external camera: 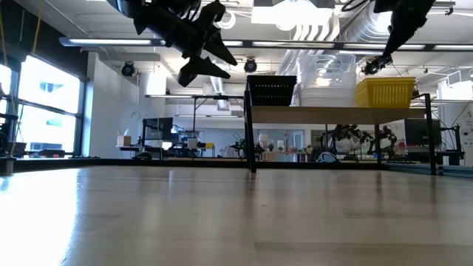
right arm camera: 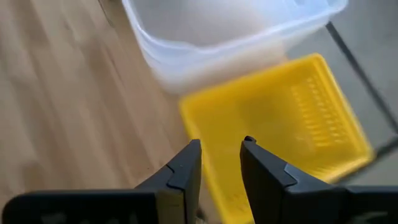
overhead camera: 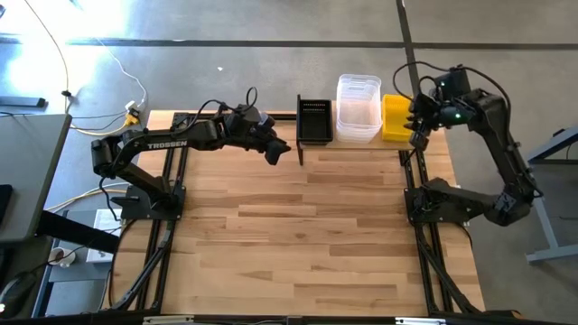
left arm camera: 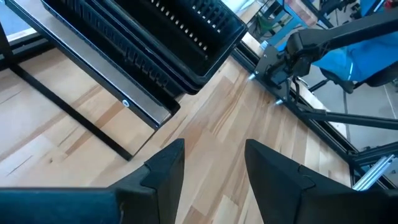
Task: Stack baskets on shelf by color
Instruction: Stack the yellow bin on top of the stacked yellow bins on the shelf
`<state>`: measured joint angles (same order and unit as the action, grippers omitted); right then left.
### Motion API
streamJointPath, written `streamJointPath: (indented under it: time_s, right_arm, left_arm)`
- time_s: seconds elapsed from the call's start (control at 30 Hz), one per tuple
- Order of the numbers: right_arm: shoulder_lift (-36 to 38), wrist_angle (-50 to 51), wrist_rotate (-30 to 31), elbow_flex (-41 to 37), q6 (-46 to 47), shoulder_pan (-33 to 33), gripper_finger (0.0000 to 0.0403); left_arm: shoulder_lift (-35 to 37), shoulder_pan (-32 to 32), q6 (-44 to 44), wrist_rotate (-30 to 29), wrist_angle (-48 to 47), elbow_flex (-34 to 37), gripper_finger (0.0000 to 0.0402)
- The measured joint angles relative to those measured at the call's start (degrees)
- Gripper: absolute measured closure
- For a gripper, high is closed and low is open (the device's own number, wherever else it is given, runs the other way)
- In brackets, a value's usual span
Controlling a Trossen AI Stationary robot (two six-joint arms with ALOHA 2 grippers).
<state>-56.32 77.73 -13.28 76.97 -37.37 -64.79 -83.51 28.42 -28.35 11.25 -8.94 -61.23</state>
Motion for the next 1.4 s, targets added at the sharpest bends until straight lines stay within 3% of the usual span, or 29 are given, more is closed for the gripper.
streamJointPath:
  time_s: [0.17, 0.27, 0.5, 0.6, 0.77, 0.87, 1.4]
  right_arm:
    - [1.9, -2.2, -9.5, 0.0, 8.0, 0.9, 0.0305]
    - [2.3, -6.2, -13.7, 0.0, 12.2, 3.5, 0.0305]
    - [2.3, -16.7, -15.3, 0.0, 24.1, 13.9, 0.0305]
    - [2.3, -20.4, -9.1, 0.0, 28.2, 18.9, 0.0305]
    - [2.2, -20.5, 14.1, 0.0, 36.8, 23.1, 0.0305]
    - [1.2, -19.2, 22.8, 0.0, 40.8, 23.7, 0.0305]
    - [-8.0, 0.2, 27.4, 0.0, 61.5, 22.7, 0.0305]
  left_arm:
    - [2.4, -0.4, 2.3, -0.9, 0.3, 0.0, 0.0243]
    - [4.2, -1.1, 4.2, -4.4, -0.2, 0.0, 0.0243]
    - [9.6, -5.3, 12.1, -13.2, -3.4, 0.0, 0.0243]
    - [11.1, -6.9, 13.5, -15.2, -6.1, 0.0, 0.0243]
    - [12.5, -8.5, 13.6, -13.6, -7.4, 0.1, 0.0243]
    - [13.4, -9.5, 13.6, -13.4, -7.3, 0.1, 0.0243]
    - [13.5, -12.5, 15.0, -11.7, -6.9, 0.1, 0.0243]
